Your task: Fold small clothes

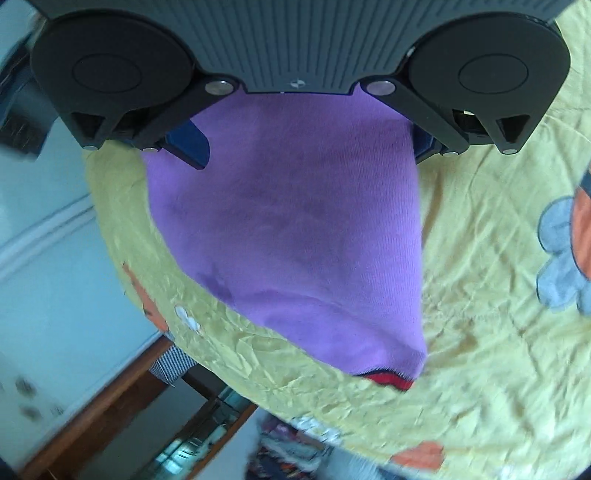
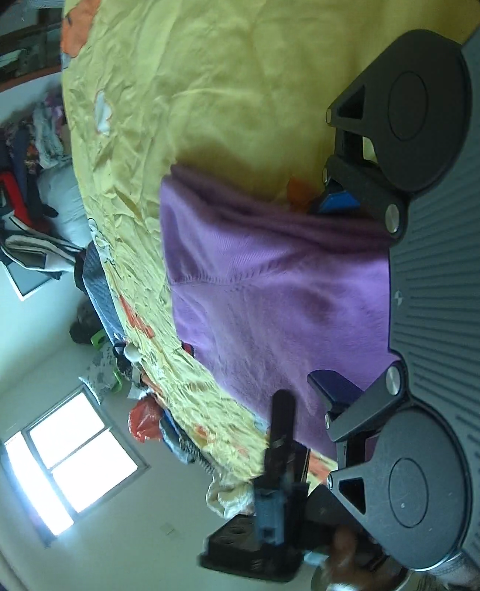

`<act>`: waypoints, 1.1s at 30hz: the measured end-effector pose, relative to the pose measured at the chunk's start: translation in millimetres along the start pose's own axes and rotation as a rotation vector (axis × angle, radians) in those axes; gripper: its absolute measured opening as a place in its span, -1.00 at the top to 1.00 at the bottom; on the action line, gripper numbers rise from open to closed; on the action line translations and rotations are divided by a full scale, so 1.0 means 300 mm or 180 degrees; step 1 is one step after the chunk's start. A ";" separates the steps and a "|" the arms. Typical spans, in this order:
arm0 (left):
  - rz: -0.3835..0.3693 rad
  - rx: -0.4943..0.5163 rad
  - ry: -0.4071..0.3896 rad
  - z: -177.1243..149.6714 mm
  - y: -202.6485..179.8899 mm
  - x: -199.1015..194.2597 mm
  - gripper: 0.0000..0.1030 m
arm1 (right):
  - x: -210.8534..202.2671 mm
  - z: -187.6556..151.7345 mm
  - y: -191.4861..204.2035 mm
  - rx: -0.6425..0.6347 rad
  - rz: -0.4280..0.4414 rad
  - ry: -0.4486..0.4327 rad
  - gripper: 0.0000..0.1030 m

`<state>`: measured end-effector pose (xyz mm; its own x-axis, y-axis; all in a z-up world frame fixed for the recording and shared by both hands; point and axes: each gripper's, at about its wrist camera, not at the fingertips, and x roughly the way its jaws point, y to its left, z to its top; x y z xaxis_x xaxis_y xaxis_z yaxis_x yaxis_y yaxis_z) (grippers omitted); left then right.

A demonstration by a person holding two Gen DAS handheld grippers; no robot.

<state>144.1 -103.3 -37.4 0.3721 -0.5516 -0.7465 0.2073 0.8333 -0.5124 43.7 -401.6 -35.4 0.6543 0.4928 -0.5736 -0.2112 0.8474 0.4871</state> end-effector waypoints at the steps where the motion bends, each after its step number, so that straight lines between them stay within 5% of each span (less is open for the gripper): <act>1: -0.0080 -0.0101 0.0063 0.016 0.015 0.000 -1.00 | 0.011 0.000 0.014 0.0005 -0.0004 0.0005 -0.65; 5: -0.0401 -0.0149 0.0287 0.044 0.055 0.009 -0.77 | 0.027 -0.003 0.053 -0.0029 -0.0178 0.0020 -0.45; 6: -0.0340 -0.0123 0.0315 0.048 0.054 0.003 -0.37 | 0.025 -0.004 0.055 -0.0011 -0.0240 0.0020 -0.33; 8: -0.0204 -0.0130 0.0426 0.057 0.066 0.005 0.23 | 0.022 0.004 0.040 0.0155 -0.0299 0.0071 0.39; 15: 0.0062 0.0435 0.0477 0.082 -0.011 -0.047 0.45 | -0.001 0.027 0.103 0.0442 -0.0239 0.0056 0.60; 24: 0.0173 0.0647 0.0492 0.034 -0.012 -0.342 0.46 | -0.117 -0.058 0.332 0.0461 0.0217 -0.0102 0.61; 27: 0.0231 0.0550 0.0626 -0.082 0.081 -0.381 0.28 | -0.110 -0.199 0.356 0.0432 0.0095 0.0046 0.15; 28: 0.0286 0.0533 0.0673 -0.128 0.120 -0.380 0.19 | -0.105 -0.244 0.352 0.0465 -0.0012 0.0092 -0.36; 29: 0.0362 0.0489 0.0656 -0.174 0.158 -0.388 -0.11 | -0.115 -0.288 0.353 0.0453 -0.0140 0.0072 -0.62; 30: 0.0337 0.0418 0.0624 -0.226 0.200 -0.400 -0.37 | -0.136 -0.328 0.360 0.0431 -0.0161 0.0007 -0.63; 33: 0.0049 0.0250 0.0486 -0.366 0.287 -0.464 -0.58 | -0.197 -0.437 0.372 0.0498 0.0012 -0.0064 -0.62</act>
<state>10.8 41.4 -24.1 0.2352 -0.5329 -0.8128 0.2750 0.8386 -0.4702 -113.9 -310.2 -33.5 0.6685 0.4904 -0.5591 -0.0988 0.8037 0.5868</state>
